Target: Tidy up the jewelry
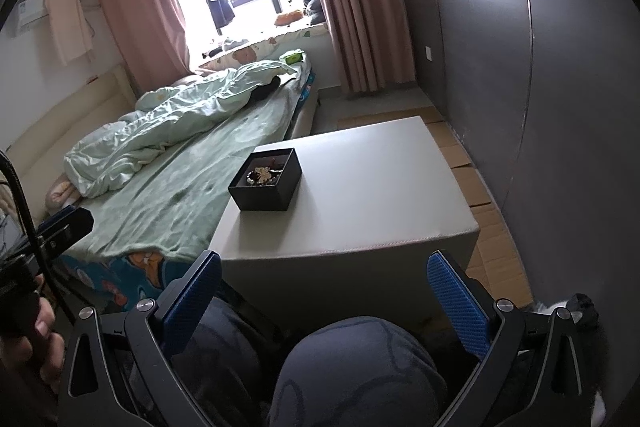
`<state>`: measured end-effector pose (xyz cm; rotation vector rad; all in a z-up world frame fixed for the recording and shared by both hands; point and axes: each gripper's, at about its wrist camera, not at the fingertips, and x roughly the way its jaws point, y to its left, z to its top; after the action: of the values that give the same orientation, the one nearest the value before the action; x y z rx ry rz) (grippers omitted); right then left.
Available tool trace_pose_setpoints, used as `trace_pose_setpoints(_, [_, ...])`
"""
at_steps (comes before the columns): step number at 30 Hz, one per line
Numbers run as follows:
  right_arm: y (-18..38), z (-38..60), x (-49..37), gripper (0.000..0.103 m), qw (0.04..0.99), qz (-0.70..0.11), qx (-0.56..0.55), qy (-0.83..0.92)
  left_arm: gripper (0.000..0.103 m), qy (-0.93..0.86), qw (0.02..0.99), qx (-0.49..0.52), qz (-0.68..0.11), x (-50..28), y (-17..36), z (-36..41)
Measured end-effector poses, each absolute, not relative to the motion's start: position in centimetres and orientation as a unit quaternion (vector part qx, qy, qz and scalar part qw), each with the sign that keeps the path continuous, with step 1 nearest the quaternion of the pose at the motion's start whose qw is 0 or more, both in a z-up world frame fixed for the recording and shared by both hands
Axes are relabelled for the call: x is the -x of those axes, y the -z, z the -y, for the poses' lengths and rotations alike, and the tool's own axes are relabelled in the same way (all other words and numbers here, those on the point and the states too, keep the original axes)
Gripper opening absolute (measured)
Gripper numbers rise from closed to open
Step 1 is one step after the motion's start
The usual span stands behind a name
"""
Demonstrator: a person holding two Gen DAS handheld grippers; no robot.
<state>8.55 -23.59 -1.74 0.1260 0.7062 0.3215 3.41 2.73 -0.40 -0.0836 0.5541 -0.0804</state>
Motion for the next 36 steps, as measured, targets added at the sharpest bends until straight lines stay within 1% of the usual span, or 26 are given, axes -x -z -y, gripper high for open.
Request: trace_pose_setpoints(36, [1.19, 23.82, -7.75, 0.103, 0.927, -0.337, -0.061, -0.154, 0.103, 0.043, 0.958, 0.043, -0.281, -2.99, 0.67, -2.19])
